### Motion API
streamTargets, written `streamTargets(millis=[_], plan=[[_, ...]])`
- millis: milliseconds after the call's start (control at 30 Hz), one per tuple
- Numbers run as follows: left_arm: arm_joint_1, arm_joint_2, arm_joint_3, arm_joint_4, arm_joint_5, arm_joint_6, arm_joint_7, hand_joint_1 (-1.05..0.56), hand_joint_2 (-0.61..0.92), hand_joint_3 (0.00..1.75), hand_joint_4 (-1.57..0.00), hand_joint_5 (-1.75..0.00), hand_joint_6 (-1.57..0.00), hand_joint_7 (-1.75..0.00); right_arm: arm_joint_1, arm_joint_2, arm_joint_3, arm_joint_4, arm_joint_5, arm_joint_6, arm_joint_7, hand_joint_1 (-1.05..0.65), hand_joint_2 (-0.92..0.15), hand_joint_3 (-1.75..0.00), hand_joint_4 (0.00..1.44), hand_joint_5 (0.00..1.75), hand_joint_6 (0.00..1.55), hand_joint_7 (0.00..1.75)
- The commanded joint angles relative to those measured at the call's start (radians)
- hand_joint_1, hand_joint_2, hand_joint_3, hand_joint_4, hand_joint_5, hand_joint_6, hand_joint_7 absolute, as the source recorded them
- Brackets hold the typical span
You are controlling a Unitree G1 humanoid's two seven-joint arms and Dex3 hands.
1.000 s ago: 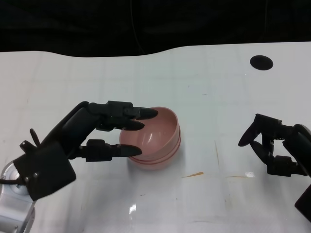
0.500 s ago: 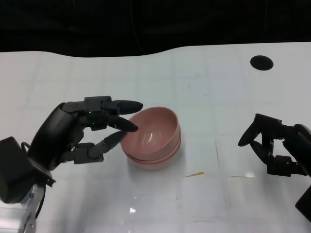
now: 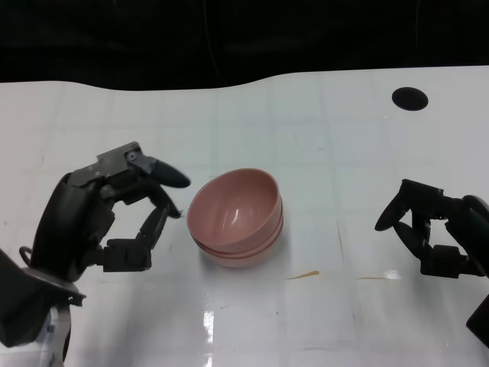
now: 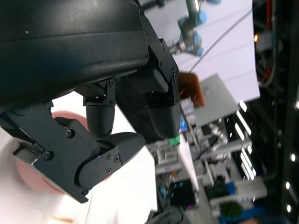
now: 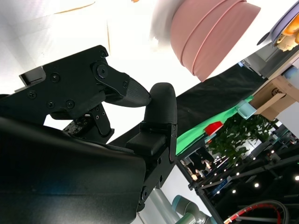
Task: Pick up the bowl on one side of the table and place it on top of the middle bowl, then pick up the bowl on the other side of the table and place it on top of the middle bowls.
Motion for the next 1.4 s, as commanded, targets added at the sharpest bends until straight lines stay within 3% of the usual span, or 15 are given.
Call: streamTargets(millis=[33,133,167,267,433,533,733,1133,1400], plan=[[0.016,-0.004,0.019,0.015,0.007,-0.022,0.021,0.08,0.26,1.49,-0.8,-1.68,-0.83,-1.37,-0.002,-0.022,-0.014,0.006,0.017,-0.009,0.003,-0.26,-0.82,-0.8,0.78,1.75,0.64,1.57],[0.022,-0.014,0.025,0.024,0.014,-0.027,0.032,0.09,0.26,1.5,-0.81,-1.68,-0.83,-1.39,-0.003,-0.023,-0.016,0.007,0.018,-0.01,0.005,-0.26,-0.81,-0.8,0.78,1.75,0.64,1.57],[0.028,-0.021,0.029,0.032,0.021,-0.03,0.042,0.21,0.34,1.51,-0.87,-1.7,-0.86,-1.45,-0.003,-0.023,-0.018,0.008,0.02,-0.009,0.008,-0.25,-0.81,-0.8,0.78,1.75,0.64,1.56],[0.039,-0.03,0.032,0.051,0.05,-0.041,0.069,0.31,0.44,1.5,-0.91,-1.72,-0.87,-1.51,-0.003,-0.023,-0.021,0.009,0.023,-0.006,0.015,-0.24,-0.81,-0.81,0.78,1.75,0.64,1.56],[0.044,-0.033,0.03,0.063,0.086,-0.054,0.096,0.27,0.51,1.44,-0.92,-1.75,-0.82,-1.59,-0.003,-0.022,-0.025,0.011,0.023,-0.008,0.021,-0.26,-0.8,-0.81,0.78,1.75,0.64,1.55],[0.034,-0.049,0.032,0.139,0.157,-0.138,0.158,0.25,0.55,1.44,-0.95,-1.75,-0.75,-1.72,-0.006,-0.02,-0.027,0.021,0.023,-0.011,0.022,-0.26,-0.8,-0.82,0.78,1.75,0.64,1.55],[0.03,-0.062,0.032,0.181,0.236,-0.178,0.259,0.19,0.54,1.46,-0.95,-1.75,-0.74,-1.75,-0.008,-0.02,-0.029,0.03,0.021,-0.008,0.028,-0.26,-0.8,-0.83,0.79,1.75,0.65,1.54],[0.015,-0.047,0.027,0.275,0.24,-0.263,0.257,0.26,0.53,1.47,-1.03,-1.75,-0.8,-1.75,-0.003,-0.016,-0.028,0.035,0.015,-0.002,0.021,-0.27,-0.8,-0.83,0.79,1.75,0.66,1.53],[0.022,-0.014,0.021,0.257,0.14,-0.198,0.157,0.22,0.52,1.49,-1.04,-1.75,-0.81,-1.75,-0.004,-0.019,-0.03,0.039,0.017,-0.015,0.02,-0.26,-0.8,-0.83,0.77,1.75,0.64,1.55]])
